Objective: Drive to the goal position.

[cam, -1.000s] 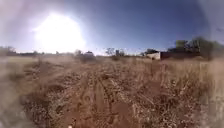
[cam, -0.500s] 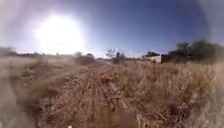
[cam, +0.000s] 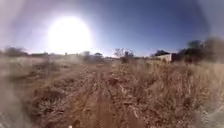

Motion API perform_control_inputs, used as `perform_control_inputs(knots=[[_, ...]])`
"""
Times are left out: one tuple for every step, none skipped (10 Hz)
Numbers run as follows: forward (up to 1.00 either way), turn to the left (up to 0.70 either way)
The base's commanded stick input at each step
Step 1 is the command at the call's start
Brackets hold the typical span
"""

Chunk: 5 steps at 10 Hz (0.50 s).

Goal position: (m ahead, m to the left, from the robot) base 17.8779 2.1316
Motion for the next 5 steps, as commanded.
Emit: perform_control_inputs(knots=[[0.50, 0.00], [0.50, 0.00], [0.50, 0.00], [0.50, 0.00], [0.50, 0.00]])
